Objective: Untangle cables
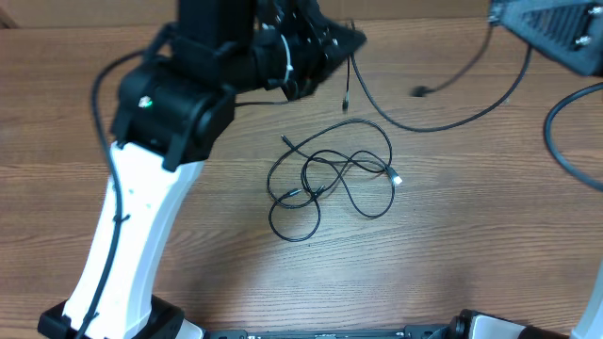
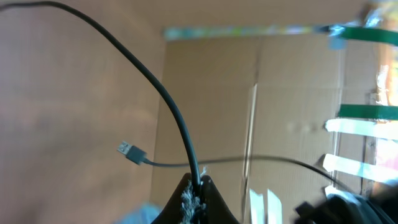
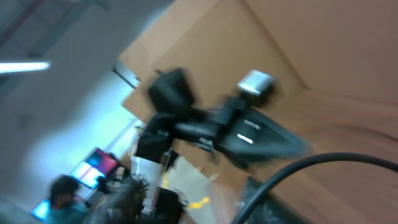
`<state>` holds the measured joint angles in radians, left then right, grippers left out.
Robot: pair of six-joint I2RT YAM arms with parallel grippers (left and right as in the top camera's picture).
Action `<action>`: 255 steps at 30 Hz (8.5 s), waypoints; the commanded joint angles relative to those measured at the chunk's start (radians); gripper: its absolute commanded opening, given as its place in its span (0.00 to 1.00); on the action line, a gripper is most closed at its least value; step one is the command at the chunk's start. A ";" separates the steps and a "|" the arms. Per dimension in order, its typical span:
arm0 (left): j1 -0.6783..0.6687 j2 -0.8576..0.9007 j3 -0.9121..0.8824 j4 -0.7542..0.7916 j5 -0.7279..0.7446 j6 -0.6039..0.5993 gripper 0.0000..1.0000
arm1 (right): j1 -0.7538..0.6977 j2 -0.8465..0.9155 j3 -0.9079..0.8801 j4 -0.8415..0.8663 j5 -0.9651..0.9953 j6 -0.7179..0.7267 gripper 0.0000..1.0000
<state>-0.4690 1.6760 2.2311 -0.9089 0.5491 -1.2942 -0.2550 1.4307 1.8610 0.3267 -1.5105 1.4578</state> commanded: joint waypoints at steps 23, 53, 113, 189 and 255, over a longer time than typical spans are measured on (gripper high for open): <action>0.293 -0.009 0.135 0.216 -0.385 0.044 0.04 | -0.073 0.271 -0.357 -0.117 0.002 -0.387 1.00; 0.494 0.311 0.133 0.614 -0.747 0.694 0.06 | 0.475 0.275 -0.420 -1.340 0.972 -1.179 1.00; 0.994 0.974 0.056 0.106 -0.635 1.046 0.04 | 0.621 0.275 -0.422 -1.464 1.098 -1.171 1.00; 0.621 0.988 0.284 0.016 -0.703 0.696 0.04 | 0.621 0.275 -0.422 -1.545 1.098 -1.171 1.00; -0.034 0.948 0.490 -0.753 -0.330 1.614 0.81 | 0.032 0.275 -0.420 -1.611 1.211 -1.107 1.00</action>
<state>-0.5087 2.6331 2.7506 -1.6722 0.2047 0.2440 -0.2211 1.7123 1.4319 -1.2846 -0.3069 0.3443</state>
